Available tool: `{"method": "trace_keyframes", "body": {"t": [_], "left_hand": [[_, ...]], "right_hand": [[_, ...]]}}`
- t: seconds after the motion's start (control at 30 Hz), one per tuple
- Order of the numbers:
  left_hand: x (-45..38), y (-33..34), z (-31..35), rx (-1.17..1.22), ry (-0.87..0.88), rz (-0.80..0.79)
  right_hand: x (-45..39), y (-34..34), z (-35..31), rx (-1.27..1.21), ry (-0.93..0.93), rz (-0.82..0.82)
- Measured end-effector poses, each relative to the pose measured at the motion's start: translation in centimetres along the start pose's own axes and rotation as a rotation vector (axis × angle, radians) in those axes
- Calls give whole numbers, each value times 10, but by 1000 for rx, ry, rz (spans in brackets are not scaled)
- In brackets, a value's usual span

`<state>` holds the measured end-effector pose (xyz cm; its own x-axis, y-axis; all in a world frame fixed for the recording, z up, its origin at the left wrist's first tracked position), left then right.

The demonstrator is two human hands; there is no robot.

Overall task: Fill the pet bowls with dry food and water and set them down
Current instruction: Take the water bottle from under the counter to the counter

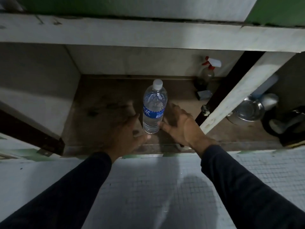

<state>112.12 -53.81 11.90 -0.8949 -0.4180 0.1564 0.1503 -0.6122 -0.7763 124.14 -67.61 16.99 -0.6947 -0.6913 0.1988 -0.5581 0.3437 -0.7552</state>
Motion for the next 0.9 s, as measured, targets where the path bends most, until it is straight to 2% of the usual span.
{"method": "trace_keyframes", "body": {"t": [0.1,0.23,0.43,0.9], "left_hand": [[-17,10,-7,142,-36,34],[-36,17,-11,382,-2,84],[-62,27,-11,619,59,104],[-101,52,-17,744,82,92]], "right_hand": [[-11,-10,-10,-141,-44,53],[-36,-13,-10,-293,-47,121],[-71,-12,-21,-475,-96,85],[-106,15,-6,-616,-71,42]]}}
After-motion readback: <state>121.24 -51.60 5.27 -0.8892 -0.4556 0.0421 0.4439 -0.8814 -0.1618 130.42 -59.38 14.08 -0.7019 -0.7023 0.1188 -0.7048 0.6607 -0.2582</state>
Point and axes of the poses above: each hand's wrist, its own x-axis away from the middle knuckle, its own y-axis out of the palm, z = x × y, the point moved 10 cm from there along -x, towards the middle knuckle
